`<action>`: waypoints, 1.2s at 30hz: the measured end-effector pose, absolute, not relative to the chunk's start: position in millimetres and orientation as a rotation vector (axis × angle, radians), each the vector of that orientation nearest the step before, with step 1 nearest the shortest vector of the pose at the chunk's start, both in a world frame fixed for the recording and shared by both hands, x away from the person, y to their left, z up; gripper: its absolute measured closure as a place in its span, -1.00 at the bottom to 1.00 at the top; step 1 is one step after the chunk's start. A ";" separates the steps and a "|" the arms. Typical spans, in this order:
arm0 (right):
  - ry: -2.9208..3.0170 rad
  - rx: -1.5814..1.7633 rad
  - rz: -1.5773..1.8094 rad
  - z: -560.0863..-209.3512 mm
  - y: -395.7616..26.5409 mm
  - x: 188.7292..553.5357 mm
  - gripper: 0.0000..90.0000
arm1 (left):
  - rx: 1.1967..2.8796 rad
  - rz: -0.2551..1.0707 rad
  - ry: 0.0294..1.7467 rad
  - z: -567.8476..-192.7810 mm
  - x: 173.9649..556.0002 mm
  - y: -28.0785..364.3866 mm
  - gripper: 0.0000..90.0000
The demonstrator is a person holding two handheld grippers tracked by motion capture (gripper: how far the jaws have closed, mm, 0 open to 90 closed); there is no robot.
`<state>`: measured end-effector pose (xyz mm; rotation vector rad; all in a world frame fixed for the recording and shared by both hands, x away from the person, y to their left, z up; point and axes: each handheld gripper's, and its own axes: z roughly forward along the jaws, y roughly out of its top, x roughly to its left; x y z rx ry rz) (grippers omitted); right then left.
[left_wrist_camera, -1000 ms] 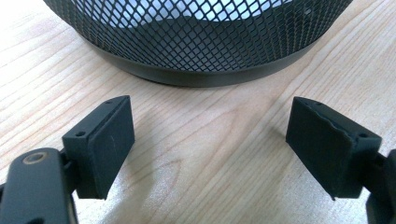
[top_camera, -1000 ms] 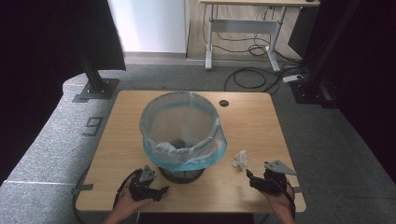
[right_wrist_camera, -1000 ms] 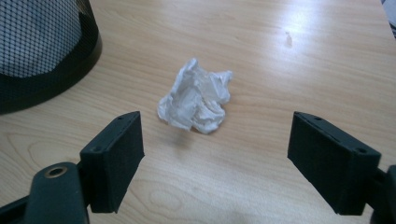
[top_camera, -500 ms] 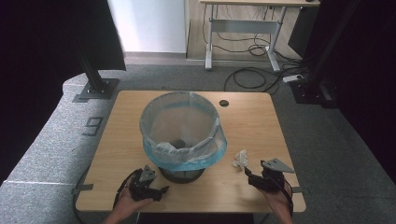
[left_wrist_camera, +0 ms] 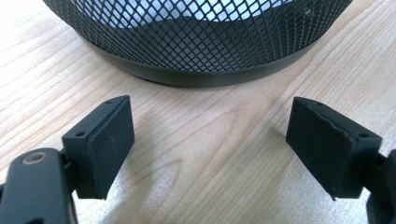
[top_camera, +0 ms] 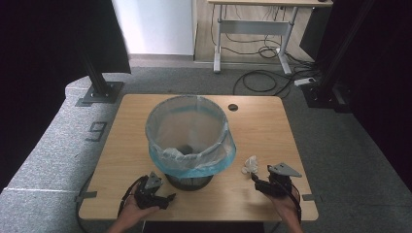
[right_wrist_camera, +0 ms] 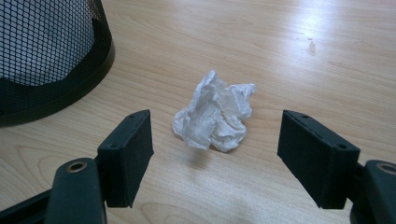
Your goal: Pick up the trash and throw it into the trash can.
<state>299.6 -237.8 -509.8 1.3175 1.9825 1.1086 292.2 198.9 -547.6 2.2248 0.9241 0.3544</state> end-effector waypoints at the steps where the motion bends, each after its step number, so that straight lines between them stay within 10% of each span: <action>1: 1.985 1.317 1.109 -510.1 -237.2 300.5 -0.42 | 2.225 0.354 0.924 -547.6 292.3 198.9 -0.66; 36: 2.004 1.362 1.131 -520.9 -226.2 336.1 -0.43 | 2.225 0.354 0.924 -547.6 292.2 198.9 -0.66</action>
